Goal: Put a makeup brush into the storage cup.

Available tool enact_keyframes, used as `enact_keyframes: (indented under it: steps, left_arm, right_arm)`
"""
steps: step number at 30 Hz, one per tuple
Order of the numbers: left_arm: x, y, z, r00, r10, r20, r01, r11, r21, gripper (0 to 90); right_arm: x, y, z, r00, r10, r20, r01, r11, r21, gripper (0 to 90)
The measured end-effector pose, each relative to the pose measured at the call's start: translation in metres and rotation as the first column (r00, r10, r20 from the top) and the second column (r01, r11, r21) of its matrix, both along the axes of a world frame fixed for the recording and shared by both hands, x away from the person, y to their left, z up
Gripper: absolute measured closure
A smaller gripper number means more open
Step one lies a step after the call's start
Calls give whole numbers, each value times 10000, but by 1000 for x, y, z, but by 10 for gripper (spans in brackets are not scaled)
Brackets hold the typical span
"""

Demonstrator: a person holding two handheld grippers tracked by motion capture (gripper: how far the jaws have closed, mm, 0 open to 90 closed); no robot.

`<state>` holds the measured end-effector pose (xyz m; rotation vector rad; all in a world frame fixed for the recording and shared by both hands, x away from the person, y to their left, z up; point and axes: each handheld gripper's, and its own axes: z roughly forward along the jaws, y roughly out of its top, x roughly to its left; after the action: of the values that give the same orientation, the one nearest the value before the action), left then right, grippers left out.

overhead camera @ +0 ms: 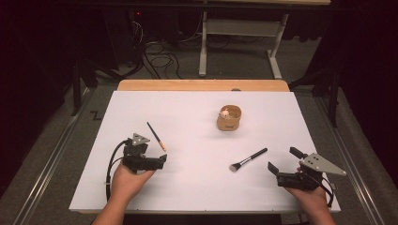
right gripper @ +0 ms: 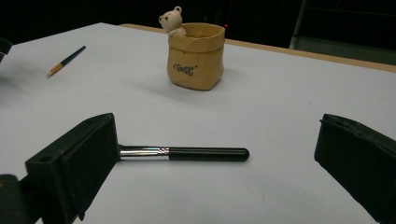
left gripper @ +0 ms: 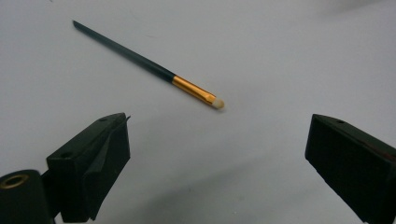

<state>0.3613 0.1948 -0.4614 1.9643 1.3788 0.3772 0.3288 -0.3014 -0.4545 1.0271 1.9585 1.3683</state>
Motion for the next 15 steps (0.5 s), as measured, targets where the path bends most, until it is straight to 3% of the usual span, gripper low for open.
enact_keyframes:
  steps: [4, 7, 12, 15]
  left_arm:
    - [5, -2, -1, 9974, -26, -718, 35, 9999, 125, 75]
    - [6, -3, -1, 9930, -53, -1177, 115, 9986, 517, 72]
    - [7, -4, 2, 9826, -139, -1854, 326, 9946, 982, 73]
    - [9, -4, 3, 9730, -206, -2299, 431, 9947, 936, 75]
  right_arm:
    - [0, -3, 2, 9999, 16, 110, -16, 10000, 73, 4]
    - [0, -5, 2, 10000, -9, 80, 7, 9999, 161, 4]
    - [0, -5, 3, 9999, -24, 125, 21, 9998, 188, 4]
    - [-1, -5, 5, 9998, -97, 179, 92, 9996, 263, 4]
